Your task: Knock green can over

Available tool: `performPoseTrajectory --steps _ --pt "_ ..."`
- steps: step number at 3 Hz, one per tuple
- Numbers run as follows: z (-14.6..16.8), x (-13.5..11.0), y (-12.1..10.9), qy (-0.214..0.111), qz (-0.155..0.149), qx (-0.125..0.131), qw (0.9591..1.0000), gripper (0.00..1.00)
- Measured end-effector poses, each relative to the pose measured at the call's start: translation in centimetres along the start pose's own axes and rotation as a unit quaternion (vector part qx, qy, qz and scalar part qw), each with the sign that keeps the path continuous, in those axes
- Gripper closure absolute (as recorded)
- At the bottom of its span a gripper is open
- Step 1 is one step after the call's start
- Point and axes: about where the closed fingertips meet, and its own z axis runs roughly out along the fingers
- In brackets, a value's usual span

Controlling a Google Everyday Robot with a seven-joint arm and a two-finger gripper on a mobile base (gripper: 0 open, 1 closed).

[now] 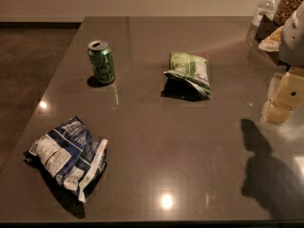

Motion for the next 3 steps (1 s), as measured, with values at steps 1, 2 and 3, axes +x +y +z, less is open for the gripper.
performPoseTrajectory --steps 1,2,3 --pt "0.0 0.0 0.0 0.0 0.0 0.0 1.0 0.0" --pt "0.7 -1.3 -0.8 -0.008 0.004 -0.009 0.9999 0.0" --pt "2.3 -3.8 -2.7 -0.027 0.015 -0.02 0.9993 0.0"
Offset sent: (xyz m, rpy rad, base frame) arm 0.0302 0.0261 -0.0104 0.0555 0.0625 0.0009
